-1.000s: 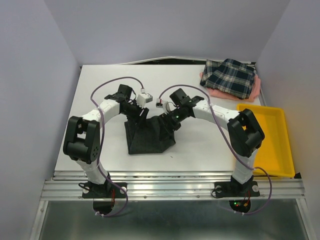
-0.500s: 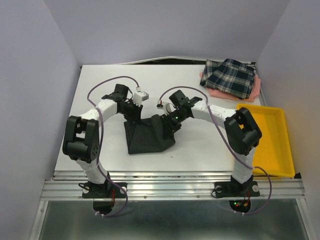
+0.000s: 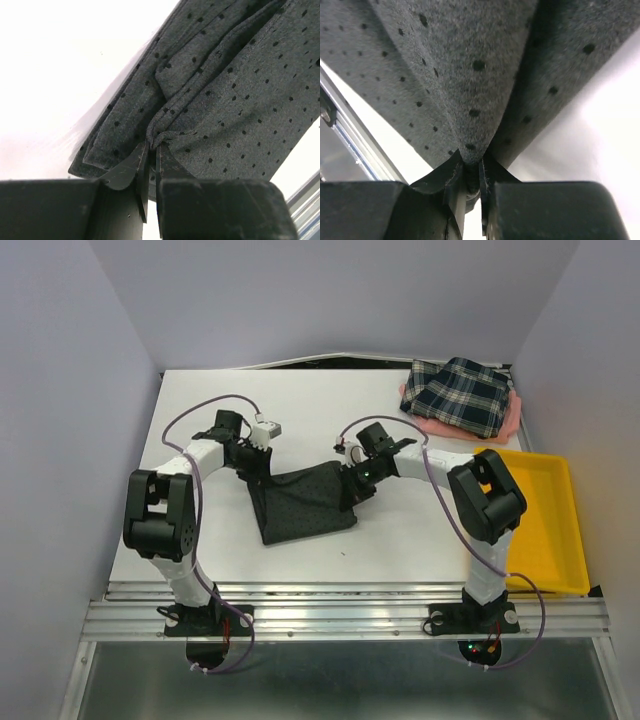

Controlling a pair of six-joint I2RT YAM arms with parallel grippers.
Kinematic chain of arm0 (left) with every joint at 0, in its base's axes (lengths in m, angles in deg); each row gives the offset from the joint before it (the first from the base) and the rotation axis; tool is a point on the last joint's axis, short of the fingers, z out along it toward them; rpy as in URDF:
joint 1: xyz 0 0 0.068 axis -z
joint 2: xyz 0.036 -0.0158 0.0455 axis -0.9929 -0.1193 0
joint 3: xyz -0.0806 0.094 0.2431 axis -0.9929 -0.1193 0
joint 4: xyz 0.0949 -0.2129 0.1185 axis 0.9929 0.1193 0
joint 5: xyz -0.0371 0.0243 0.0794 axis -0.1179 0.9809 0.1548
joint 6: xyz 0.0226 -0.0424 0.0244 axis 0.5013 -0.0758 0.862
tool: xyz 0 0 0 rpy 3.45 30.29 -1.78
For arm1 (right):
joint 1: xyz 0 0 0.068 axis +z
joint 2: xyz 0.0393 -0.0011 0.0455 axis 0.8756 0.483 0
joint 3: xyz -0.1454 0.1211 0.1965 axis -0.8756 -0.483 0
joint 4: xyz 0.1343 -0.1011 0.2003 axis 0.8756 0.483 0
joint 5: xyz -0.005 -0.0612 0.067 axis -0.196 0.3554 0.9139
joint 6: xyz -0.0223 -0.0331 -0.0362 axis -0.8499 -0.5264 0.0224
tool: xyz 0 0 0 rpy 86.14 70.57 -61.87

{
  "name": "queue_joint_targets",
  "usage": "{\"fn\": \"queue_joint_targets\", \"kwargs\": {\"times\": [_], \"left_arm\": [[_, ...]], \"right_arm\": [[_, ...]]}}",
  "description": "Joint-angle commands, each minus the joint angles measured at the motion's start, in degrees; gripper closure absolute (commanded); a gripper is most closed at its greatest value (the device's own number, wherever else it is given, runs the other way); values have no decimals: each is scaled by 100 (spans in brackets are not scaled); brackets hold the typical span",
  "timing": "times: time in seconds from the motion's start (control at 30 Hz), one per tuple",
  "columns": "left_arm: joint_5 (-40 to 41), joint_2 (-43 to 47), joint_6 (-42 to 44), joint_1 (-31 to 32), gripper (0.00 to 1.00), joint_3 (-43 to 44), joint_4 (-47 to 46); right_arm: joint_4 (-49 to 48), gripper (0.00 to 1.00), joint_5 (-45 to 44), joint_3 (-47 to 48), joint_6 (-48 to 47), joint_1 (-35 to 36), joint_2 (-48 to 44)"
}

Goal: Fold and stack the skirts
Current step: Fold the skirt

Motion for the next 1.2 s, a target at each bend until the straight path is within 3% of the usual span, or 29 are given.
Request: {"fn": "queue_joint_targets", "kwargs": {"times": [0.0, 0.17, 0.23, 0.27, 0.33, 0.4, 0.47, 0.5, 0.6, 0.8, 0.87, 0.9, 1.0, 1.17], "left_arm": [[357, -213, -137, -109, 100, 56, -233], [183, -144, -164, -126, 98, 83, -250], [-11, 127, -59, -126, 89, 74, -224], [-168, 208, 20, -118, 81, 118, -137], [-223, 409, 30, -117, 66, 188, -40], [-284, 524, 100, -118, 48, 346, 171], [-232, 795, 170, -109, 40, 434, 215], [-171, 893, 231, -65, 34, 513, 215], [268, 1035, 670, 241, 32, 732, 302], [700, 666, 1128, 778, 33, 979, 321], [683, 543, 1146, 971, 34, 1023, 251], [587, 499, 1163, 1042, 37, 1084, 207], [306, 314, 1120, 1288, 41, 1181, 76], [181, -334, 479, 1421, 51, 1146, -346]], "right_arm": [[-193, 84, -411, 81, -30, -46, 441], [-246, 84, -219, 125, 49, -99, 495], [-229, 77, 71, 160, 85, -99, 372], [-220, 63, 168, 186, 146, -99, 215], [-202, 45, 344, 239, 172, -99, 65], [-53, 41, 406, 414, 190, -99, -102], [96, 35, 336, 581, 181, -99, -138], [271, 26, 188, 782, 164, -99, -147], [334, 24, -329, 1029, 208, -151, -173], [396, 28, -797, 1487, 173, -204, 195], [369, 36, -789, 1531, 111, -204, 266], [326, 48, -798, 1514, 120, -204, 336], [159, 63, -596, 1417, 119, -257, 538], [-219, 75, -499, 1434, 304, -310, 1065]]}}
